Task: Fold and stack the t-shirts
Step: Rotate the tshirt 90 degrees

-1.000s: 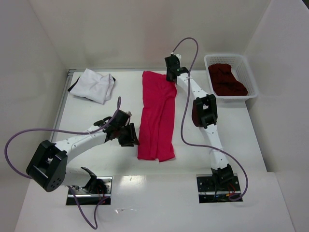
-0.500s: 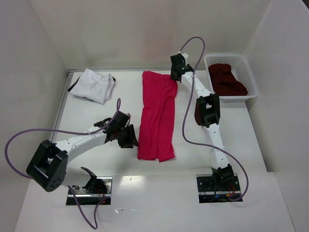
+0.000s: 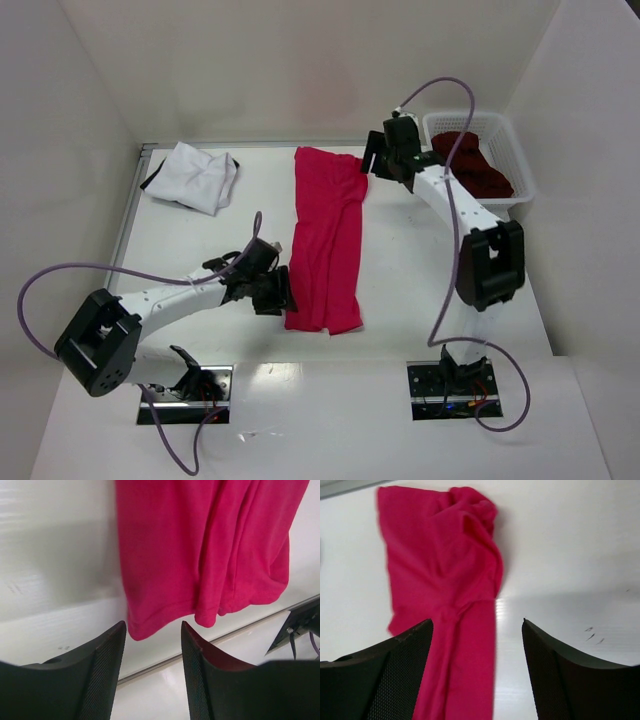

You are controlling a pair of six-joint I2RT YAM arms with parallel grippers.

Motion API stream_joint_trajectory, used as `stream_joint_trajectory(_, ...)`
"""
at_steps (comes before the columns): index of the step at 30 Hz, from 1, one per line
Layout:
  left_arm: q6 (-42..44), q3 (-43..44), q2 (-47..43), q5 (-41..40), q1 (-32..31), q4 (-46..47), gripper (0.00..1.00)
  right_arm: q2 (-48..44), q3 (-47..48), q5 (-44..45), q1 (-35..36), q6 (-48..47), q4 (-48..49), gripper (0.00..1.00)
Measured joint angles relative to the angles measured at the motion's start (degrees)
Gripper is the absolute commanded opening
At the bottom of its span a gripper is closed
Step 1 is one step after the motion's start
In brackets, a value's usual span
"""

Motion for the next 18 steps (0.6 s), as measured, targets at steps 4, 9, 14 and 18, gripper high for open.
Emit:
stream_joint_trajectory(4,-1.25,-0.48,-0.02,-0.48,-0.98,0.87,0.56,-9.64,-10.56,-3.21,1.73,2.03,4.11,0.77)
stream_joint_trajectory(9,-3.08,-2.71,-1.22,-1.51,-1.27,2.12,0.55,-13.51,-21.75,-5.42,11.13,5.33,6.29,0.73)
stream_joint_trajectory(14,-4.46,-4.33,-2.51,-2.89,-1.36,2.03,0.55,-15.06,-33.03,-6.34,19.58,9.88,6.69,0.70)
stream_joint_trajectory(18,-4.61,-4.33,-2.40,-3.65,-1.36,2.54,0.51,-18.60,-38.88,-6.16,22.21,13.05,6.47,0.58)
